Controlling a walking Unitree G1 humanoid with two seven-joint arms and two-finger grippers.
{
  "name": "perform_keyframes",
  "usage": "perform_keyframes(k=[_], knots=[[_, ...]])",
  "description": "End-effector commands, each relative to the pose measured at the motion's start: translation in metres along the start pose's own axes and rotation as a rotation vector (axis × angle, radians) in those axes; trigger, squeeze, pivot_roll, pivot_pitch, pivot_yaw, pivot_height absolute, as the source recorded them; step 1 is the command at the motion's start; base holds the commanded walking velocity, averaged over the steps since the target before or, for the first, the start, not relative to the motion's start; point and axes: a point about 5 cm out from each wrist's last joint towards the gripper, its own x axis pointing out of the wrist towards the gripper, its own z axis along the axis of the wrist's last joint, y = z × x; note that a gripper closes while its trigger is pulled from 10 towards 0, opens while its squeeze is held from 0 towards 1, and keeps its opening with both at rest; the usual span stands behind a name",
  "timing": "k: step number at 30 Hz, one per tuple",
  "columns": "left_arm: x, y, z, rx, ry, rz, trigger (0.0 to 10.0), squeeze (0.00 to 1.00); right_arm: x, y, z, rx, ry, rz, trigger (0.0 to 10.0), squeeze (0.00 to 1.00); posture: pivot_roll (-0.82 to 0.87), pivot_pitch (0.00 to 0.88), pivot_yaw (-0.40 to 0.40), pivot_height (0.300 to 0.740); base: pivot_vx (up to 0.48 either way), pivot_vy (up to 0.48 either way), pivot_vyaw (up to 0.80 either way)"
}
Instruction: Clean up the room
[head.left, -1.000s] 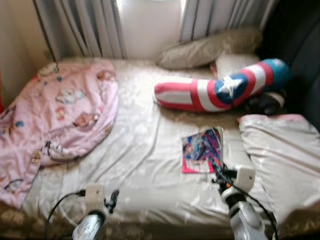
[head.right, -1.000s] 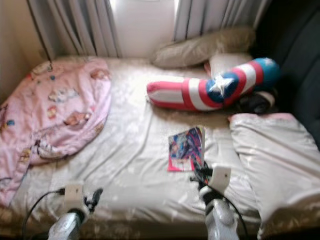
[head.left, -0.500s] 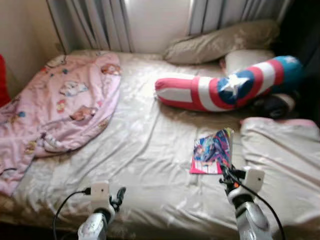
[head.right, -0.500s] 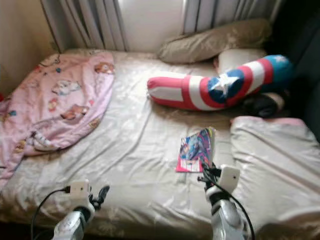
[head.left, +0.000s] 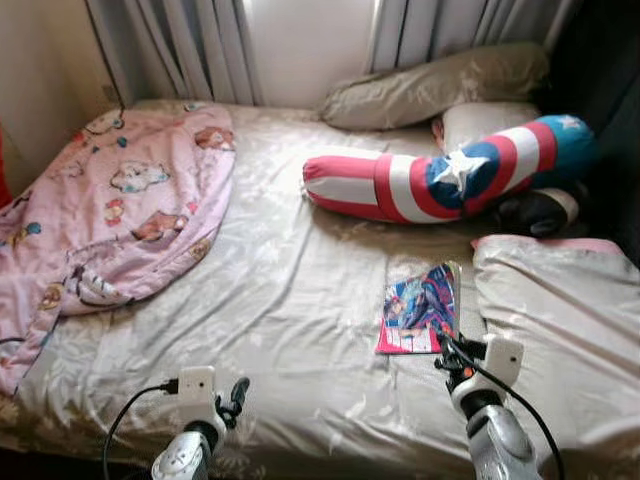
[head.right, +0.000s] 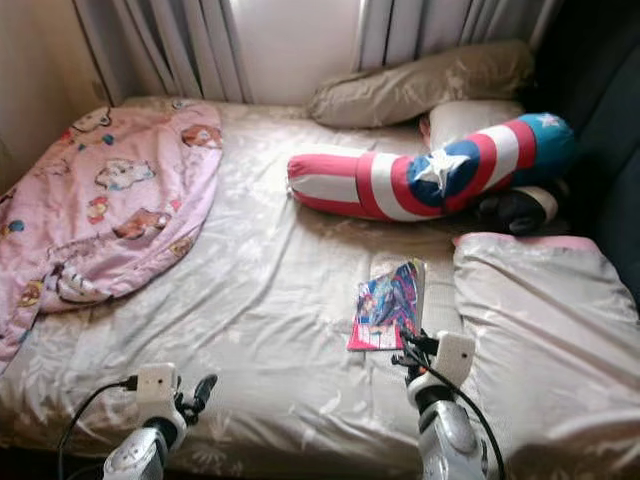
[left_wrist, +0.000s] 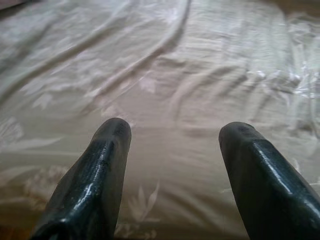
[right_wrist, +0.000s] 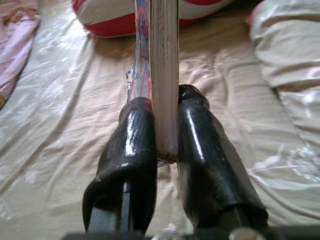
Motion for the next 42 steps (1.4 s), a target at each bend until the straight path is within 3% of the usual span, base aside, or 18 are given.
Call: perform_keyframes(k=[1,18,42], knots=[[-0.0003,-0.0001,-0.0010,-0.005,0.005,-0.001,10.0,0.00,0.0024,-0.0008,0.0079,-0.011,-0.033,0.004,10.0,0.00,0.04,0.043,-0.037,0.740,0.285,0.000,-0.59],[-0.0016,0.0005,-0.0024,-0.002,0.006,-0.006,10.0,0.00,0.0054,0.0034,0.0078,-0.002,-0.036,0.006,10.0,0.00,0.04,0.028,-0.037,0.740,0.337,0.000,-0.29],[-0.0024,0.0039,0.0003,-0.003,-0.014,-0.002,10.0,0.00,0.0048,0.0087,0.0054,0.031,-0.049,0.032,10.0,0.00,0.05,0.053,-0.032,0.740,0.000,0.000,-0.03]])
